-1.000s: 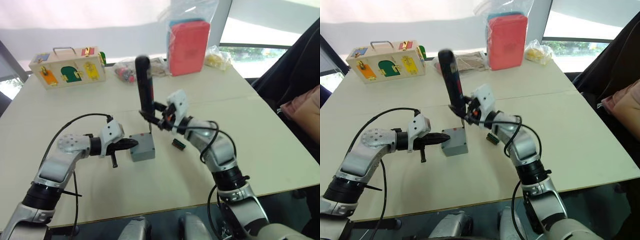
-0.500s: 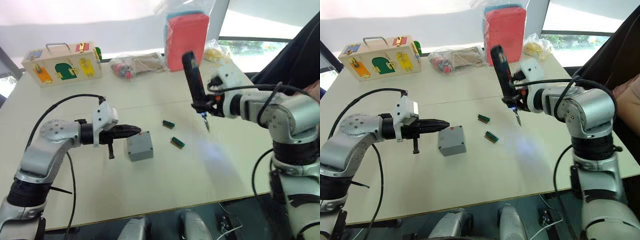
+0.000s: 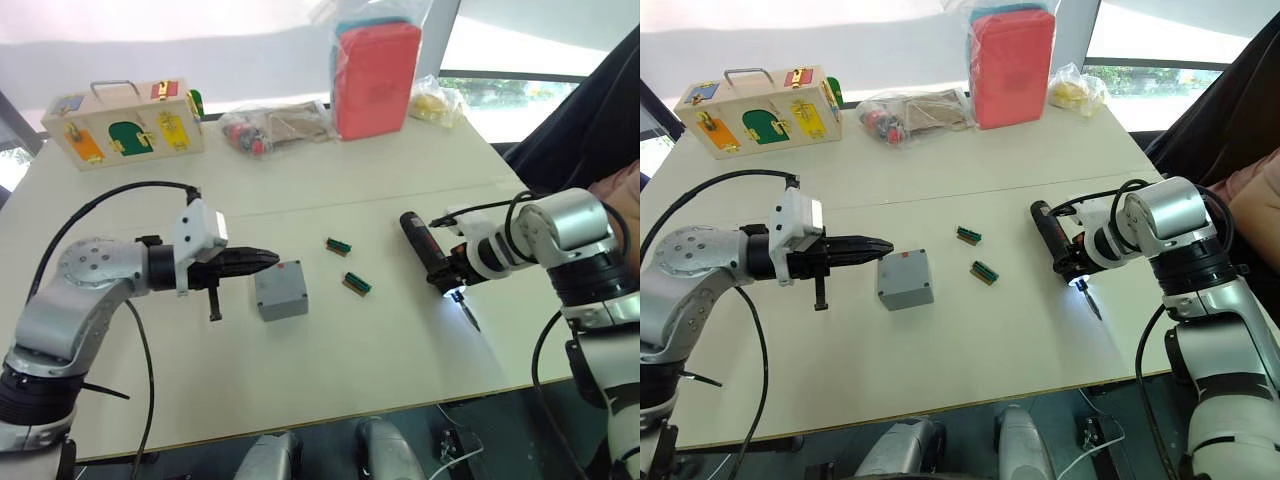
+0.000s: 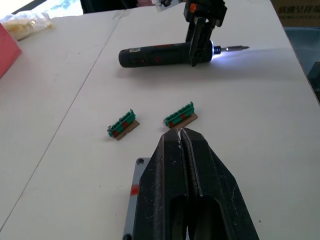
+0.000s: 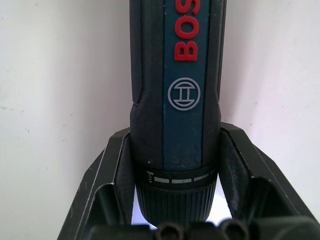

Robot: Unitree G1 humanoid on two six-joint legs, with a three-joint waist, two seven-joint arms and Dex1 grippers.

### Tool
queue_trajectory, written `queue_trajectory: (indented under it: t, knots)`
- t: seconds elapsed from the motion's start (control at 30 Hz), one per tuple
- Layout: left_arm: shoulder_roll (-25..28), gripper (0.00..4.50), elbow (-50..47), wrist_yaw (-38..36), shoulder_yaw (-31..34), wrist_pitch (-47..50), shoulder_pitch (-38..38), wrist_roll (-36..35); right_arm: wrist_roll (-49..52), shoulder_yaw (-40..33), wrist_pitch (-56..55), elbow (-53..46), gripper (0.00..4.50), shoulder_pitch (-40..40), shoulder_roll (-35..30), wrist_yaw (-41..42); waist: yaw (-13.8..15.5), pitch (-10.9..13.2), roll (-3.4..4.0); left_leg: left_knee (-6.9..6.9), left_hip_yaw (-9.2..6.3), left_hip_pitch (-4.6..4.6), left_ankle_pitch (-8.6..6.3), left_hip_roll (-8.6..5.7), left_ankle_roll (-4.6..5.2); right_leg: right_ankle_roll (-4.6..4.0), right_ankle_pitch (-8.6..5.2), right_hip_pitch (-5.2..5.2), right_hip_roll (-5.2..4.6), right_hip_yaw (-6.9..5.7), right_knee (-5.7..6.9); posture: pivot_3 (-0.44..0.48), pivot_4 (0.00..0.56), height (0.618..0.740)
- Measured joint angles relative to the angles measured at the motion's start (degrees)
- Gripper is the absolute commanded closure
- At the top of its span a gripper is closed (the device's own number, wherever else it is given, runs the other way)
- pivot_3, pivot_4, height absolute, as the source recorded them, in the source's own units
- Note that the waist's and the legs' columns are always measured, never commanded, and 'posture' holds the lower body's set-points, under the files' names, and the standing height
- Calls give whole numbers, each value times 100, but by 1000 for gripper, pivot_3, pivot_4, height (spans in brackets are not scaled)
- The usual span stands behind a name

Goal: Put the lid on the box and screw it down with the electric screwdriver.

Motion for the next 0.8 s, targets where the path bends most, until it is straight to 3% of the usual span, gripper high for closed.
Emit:
queue_trajectory:
  t: [0.03, 0.1, 0.13, 0.27, 0.5, 0.67, 0.8]
  knots:
    - [4, 4500, -11, 2, 22, 5, 2, -8, -4, 0, 0, 48, 2667, -14, 5, -2, 1, 0, 0, 2, 0, 0, 0, 0, 0, 0, 2, 2, 0, 0, -1, 0, 150, 740]
    - [70, 4500, -65, 21, 53, 24, 16, -20, -15, 0, 1, 212, 1664, -78, 27, 10, -1, -1, -2, 4, 0, 1, -1, 0, 1, 1, 4, 4, 0, -1, -1, 0, 150, 740]
    - [91, 4500, -84, 28, 54, 25, 17, -23, -50, -10, 0, 268, 1605, -109, 58, 12, -1, -2, -3, 4, 1, 1, 0, 0, 1, 1, 4, 4, 0, -1, -1, 0, 150, 740]
    - [137, 4500, -93, 74, 54, 25, 47, -23, -265, 22, -155, 262, 147, -259, 73, 90, 7, 1, 2, 2, 0, -3, -1, 0, 1, 1, 4, -4, 1, -1, 0, 0, 150, 740]
    - [223, 4500, 152, 223, 163, 15, 195, 52, -594, 287, -1504, -1023, 16, -610, -389, 860, -43, 6, 7, -1, 2, -2, -1, 2, 1, 2, 4, -9, 7, -3, 1, 0, 150, 740]
    - [217, 4500, 587, 288, 137, -262, 516, 423, -613, 69, -2668, -1649, 1298, -440, 11, 1367, -13, 6, 6, -3, 0, -3, -1, 6, 1, 2, 4, -9, 9, -3, 0, 0, 150, 740]
    - [178, 4500, 1012, 263, 25, -687, 731, 758, -735, 32, -3570, -2008, 2861, -17, 411, 1595, 21, 5, 4, 4, -1, -5, -1, 1, 1, 2, 4, -5, 2, -5, 0, 0, 150, 740]
